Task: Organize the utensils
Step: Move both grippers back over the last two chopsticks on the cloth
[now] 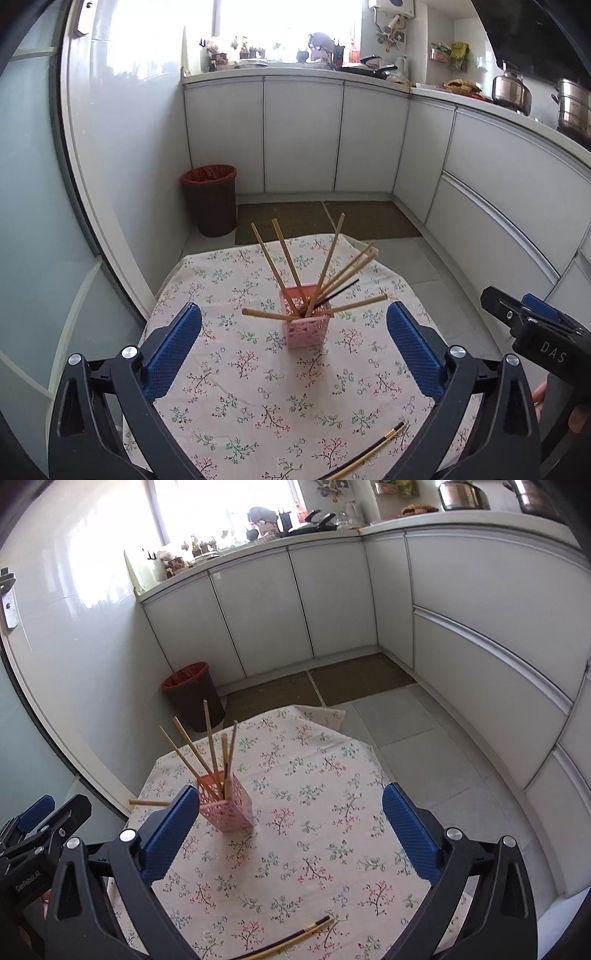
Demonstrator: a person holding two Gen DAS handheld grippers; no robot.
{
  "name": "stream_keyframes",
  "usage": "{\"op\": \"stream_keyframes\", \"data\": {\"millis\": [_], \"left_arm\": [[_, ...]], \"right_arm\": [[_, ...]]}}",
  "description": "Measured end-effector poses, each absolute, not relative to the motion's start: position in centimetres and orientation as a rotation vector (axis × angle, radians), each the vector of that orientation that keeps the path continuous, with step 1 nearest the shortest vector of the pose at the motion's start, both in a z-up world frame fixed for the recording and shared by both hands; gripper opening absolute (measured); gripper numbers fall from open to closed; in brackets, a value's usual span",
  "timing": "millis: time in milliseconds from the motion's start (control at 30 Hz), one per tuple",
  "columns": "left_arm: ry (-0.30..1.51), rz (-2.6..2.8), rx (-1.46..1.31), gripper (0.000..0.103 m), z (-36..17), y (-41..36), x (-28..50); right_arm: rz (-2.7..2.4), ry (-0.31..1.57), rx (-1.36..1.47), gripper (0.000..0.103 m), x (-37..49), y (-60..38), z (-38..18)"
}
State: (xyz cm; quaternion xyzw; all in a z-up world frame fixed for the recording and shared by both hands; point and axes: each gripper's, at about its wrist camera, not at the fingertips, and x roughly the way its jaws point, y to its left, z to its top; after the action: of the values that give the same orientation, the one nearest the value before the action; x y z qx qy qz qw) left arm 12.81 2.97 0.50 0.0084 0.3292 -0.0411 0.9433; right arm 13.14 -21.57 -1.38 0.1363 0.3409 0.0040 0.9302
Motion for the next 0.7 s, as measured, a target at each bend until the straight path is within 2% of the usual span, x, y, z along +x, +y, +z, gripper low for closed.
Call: {"op": "stream_keyframes", "data": {"millis": [367,700], "left_arm": [[0.959,-0.272,0.224,0.096,-8.2,-2.9,13.6],[1.331,-0.497,0.448,0.096,-18.1,-8.8,14.9]], "right_arm": [[-0.082,0.894,0.510,0.096,8.0,-29.4,-11.8],[-0.013,0.836,0.624,0.096,6.7,-32.1,-13.2]]}}
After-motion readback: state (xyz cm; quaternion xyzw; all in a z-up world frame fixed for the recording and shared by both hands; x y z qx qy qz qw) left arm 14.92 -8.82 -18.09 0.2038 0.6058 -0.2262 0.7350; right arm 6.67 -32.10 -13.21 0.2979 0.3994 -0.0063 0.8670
